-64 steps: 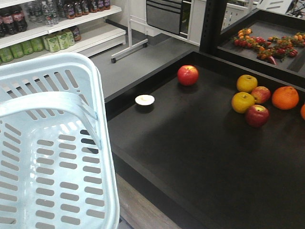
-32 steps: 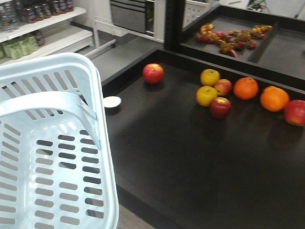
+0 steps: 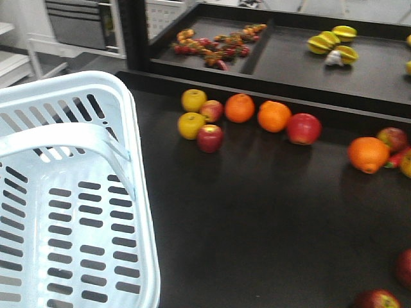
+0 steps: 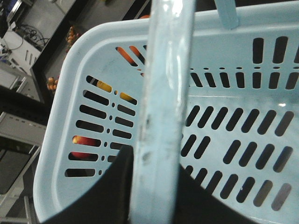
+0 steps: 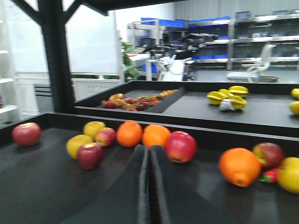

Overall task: Pick three apples into basket with both arms
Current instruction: 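Turn the base toward the black fruit table holding the basket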

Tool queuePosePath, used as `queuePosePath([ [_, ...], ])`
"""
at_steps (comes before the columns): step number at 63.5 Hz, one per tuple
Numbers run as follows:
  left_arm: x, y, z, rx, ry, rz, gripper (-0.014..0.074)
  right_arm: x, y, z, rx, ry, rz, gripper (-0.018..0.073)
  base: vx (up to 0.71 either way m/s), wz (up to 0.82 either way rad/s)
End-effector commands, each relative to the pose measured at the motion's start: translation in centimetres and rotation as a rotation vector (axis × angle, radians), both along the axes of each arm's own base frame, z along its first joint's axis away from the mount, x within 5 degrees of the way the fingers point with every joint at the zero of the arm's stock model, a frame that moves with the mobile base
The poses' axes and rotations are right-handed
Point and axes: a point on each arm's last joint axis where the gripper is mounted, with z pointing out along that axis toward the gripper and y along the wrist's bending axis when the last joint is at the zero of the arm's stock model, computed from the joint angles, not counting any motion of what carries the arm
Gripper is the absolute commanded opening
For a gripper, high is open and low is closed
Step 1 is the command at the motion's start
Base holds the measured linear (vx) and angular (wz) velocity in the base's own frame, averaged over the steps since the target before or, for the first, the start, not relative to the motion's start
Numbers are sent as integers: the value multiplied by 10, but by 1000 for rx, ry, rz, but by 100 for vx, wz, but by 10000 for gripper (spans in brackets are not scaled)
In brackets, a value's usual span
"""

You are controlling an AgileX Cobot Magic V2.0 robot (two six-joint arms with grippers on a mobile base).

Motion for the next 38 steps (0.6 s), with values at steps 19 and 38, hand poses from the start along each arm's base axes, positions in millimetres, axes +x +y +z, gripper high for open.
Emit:
queuePosePath([
  [19, 0, -1, 17, -84, -92, -3, -8, -1, 0, 2, -6, -65, -2, -9, 2, -49],
  [38, -1, 0, 17, -87, -95, -4, -8, -1, 0, 2, -6, -65, -2, -9, -1, -18],
])
